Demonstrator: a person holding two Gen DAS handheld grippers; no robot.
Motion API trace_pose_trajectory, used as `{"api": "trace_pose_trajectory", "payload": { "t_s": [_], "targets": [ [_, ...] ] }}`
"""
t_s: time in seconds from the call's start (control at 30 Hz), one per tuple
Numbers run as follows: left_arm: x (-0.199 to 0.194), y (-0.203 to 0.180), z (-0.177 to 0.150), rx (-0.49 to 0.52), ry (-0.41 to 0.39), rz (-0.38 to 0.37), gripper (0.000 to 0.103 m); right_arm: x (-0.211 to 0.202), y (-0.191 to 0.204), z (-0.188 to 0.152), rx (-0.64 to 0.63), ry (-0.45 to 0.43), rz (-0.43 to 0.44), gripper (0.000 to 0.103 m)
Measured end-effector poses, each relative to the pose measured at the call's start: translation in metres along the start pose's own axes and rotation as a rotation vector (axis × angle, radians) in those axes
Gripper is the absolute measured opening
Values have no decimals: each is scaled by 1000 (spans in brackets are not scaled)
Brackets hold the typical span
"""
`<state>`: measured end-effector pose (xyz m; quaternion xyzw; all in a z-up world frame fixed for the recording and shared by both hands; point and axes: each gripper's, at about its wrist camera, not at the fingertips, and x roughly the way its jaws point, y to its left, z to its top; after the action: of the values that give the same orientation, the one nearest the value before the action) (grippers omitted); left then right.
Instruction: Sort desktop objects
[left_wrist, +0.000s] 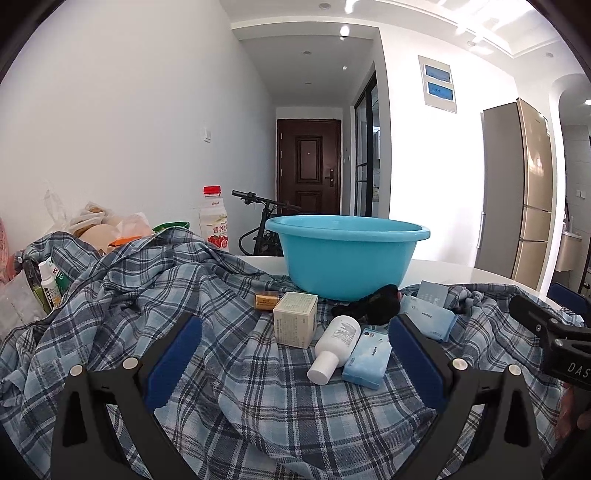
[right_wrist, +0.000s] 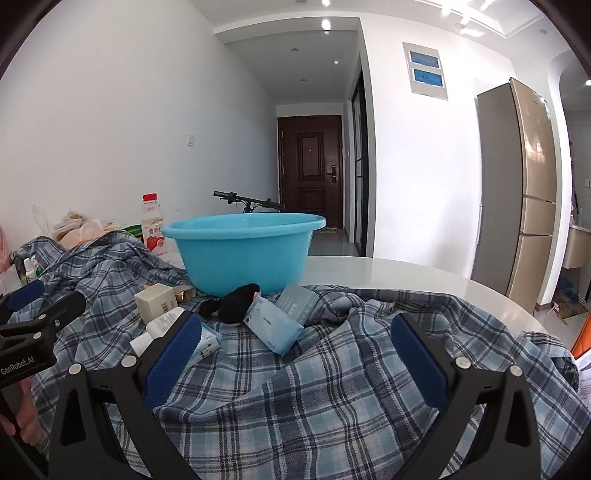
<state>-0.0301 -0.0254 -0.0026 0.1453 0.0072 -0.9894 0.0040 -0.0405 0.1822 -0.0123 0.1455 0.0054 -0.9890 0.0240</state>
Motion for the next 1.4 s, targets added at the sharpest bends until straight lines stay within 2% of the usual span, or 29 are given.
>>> {"api": "trace_pose_trajectory", "payload": {
  "t_s": [0.2, 1.4],
  "targets": [
    [0, 0, 0, 0, -1, 1, 103, 1, 4, 0, -17, 3, 38, 102],
    [0, 1, -1, -6, -1, 12, 103, 1, 0, -1, 3, 6, -3, 103]
  ]
}}
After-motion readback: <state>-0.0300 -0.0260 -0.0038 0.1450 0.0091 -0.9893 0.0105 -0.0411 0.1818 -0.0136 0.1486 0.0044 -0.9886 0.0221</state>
